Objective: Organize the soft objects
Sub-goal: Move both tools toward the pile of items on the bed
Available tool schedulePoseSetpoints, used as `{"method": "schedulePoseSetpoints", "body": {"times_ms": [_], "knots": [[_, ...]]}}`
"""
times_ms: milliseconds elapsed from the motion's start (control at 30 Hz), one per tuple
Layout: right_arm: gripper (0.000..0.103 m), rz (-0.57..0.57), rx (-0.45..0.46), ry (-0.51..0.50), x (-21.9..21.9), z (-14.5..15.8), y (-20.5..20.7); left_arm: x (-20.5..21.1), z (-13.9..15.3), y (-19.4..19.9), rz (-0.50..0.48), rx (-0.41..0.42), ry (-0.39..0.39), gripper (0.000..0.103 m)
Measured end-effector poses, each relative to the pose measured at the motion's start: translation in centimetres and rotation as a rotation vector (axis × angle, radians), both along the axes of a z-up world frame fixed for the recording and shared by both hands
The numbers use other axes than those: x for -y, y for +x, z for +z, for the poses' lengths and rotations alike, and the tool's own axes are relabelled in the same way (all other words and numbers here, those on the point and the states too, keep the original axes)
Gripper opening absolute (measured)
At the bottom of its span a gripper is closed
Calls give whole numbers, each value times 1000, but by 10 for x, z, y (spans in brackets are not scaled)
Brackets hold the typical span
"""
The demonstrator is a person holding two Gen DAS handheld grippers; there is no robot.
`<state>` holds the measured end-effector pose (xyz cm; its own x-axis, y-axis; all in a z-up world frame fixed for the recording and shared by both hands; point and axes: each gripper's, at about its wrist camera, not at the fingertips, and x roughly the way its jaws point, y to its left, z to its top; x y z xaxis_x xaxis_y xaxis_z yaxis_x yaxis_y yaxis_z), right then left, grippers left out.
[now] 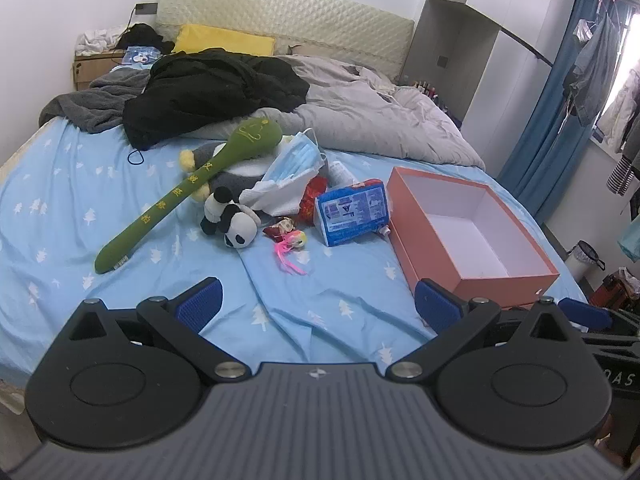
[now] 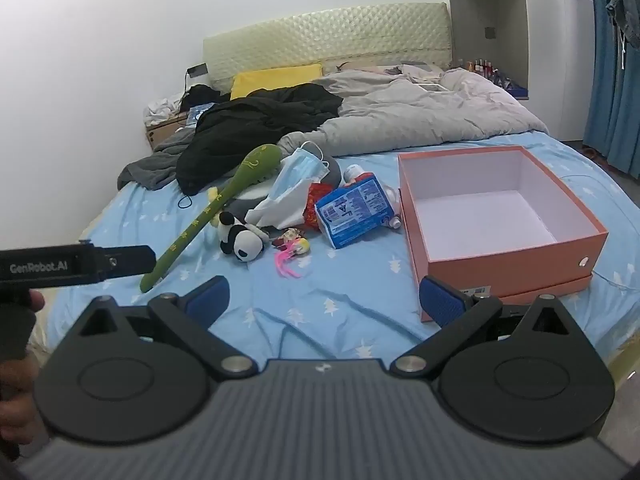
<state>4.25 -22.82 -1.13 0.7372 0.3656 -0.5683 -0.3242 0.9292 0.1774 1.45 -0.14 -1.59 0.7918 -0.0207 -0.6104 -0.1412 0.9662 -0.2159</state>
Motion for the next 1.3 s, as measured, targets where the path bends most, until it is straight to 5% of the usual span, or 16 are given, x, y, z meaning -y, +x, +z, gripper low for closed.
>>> {"method": "schedulePoseSetpoints", "body": {"times_ms": [1300], "knots": [[103,-15,-7,-32,-14,-5,8,-14,6,3,-12,23,32,103]]}}
